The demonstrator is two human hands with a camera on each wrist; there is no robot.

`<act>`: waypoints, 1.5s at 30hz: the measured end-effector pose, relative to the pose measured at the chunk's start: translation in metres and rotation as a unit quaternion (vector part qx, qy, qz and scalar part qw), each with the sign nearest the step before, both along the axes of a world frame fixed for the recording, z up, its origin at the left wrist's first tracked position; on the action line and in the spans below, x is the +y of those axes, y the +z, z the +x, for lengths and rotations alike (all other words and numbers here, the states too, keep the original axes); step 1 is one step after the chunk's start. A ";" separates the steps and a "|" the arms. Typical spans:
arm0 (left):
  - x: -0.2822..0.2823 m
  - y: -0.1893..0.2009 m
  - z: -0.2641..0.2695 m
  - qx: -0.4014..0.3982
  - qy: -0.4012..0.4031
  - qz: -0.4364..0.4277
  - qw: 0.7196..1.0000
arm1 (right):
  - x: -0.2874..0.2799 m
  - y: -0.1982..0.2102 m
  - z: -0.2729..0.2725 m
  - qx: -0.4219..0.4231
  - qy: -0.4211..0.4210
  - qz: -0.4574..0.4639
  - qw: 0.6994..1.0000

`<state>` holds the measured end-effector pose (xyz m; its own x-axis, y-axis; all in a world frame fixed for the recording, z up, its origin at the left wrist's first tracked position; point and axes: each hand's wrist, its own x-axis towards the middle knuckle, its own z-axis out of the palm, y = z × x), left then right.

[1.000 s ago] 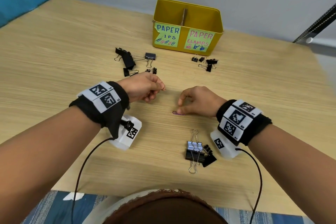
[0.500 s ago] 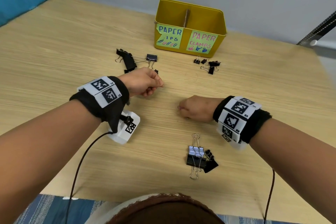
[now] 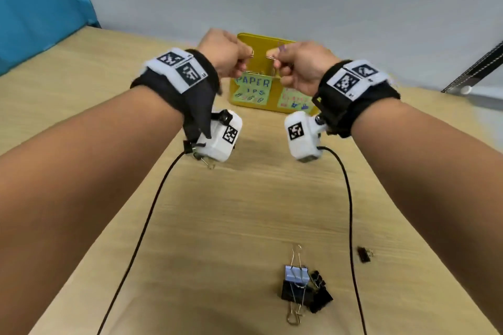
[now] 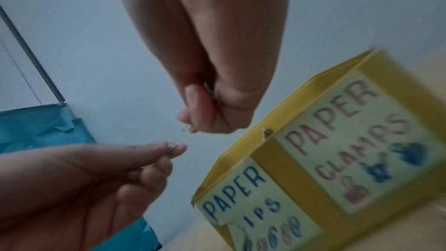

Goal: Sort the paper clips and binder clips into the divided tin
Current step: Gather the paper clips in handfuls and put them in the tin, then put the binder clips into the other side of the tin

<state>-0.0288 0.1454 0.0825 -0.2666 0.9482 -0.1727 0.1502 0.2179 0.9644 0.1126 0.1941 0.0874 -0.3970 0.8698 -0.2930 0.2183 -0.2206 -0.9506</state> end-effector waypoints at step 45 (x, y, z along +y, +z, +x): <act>-0.055 -0.070 0.016 0.319 -0.104 -0.097 0.937 | -0.055 -0.076 -0.012 -0.180 0.090 0.033 0.979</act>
